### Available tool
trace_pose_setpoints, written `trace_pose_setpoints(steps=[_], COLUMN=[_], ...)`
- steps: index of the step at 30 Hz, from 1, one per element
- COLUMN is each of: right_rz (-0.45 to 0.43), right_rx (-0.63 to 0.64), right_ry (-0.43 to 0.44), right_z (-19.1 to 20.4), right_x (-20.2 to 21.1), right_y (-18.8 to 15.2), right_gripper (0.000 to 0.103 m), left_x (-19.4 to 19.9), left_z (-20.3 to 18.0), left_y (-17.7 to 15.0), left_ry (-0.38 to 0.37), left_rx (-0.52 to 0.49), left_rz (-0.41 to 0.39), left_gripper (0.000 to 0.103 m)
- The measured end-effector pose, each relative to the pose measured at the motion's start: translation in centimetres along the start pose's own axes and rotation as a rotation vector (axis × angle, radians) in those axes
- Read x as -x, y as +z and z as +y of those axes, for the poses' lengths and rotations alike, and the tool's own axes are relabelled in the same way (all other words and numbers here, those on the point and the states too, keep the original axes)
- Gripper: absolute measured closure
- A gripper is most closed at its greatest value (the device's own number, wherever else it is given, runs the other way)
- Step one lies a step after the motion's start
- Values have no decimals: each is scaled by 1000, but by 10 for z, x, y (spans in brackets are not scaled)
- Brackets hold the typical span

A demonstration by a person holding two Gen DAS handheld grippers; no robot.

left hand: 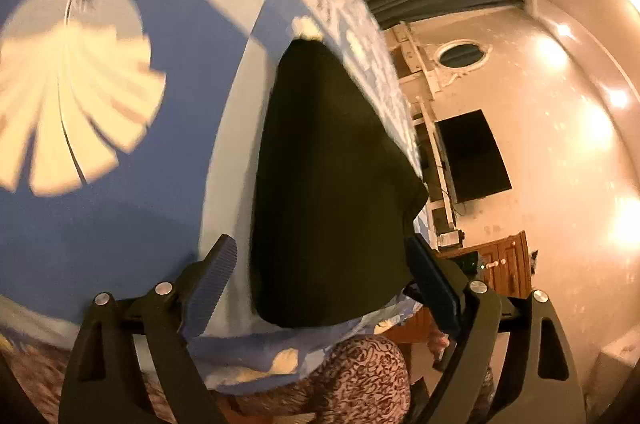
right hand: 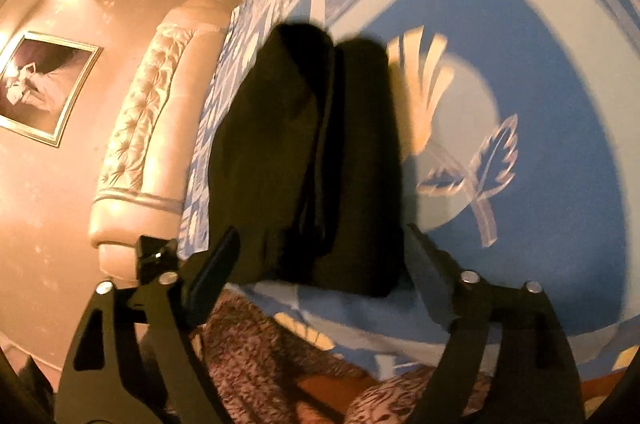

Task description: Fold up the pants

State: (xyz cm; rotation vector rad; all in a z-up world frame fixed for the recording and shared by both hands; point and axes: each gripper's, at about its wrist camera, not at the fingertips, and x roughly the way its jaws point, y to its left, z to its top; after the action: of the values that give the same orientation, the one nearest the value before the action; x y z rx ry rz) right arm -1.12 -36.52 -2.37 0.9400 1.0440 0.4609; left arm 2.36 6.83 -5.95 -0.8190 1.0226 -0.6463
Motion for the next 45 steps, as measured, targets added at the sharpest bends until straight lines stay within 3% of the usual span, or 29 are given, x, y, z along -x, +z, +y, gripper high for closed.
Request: trace_pose_setpoints(steps=[5,15,19,20,23,25,26,27,29,33,38,45], right_rz=[-9,-34,-26,-23,-21,-26,-30,-36,-44,-55,-64,-57], right_rx=[-9,-14,-11,-1,-5,-24,-21,-18,-16,-16,-1,6], right_ry=[5,96,112,113,65,88,97,98,95,113,106,116], right_z=[-8,-14,-15,-15,-22,-30,-32,-32,-30,-27,-20,-4], right_x=[-8,-56,-64,-65,-66,-65,-65,-66,-67,-68,-70,-93], right_y=[26,89,98,99,96,94,94,93,93,93,93,103], right_gripper=[15,15,15,18,54,62,64,64,66,70,70,70], left_x=[-7,-92,-116,-118,-116,-113,-114,-114,-113,-112,-106,-90], left_z=[4,-6,-3,0,5,-1,-6,-8,-11,-10,-7,8], left_y=[29,92,109,112,113,109,107,105,102,102,107,124], left_ry=[38,-40,-21,-31,-58,16,77,106,104,119,99,130], left_rx=[-86,-161,-134,-115,-89,-120,-134,-142,-152,-168,-155,-140], left_rz=[3,105,140,143,134,116,113,114,107,88,58,26], left_gripper=[17,17,17,17,17,38,55,64,72,78,79,79])
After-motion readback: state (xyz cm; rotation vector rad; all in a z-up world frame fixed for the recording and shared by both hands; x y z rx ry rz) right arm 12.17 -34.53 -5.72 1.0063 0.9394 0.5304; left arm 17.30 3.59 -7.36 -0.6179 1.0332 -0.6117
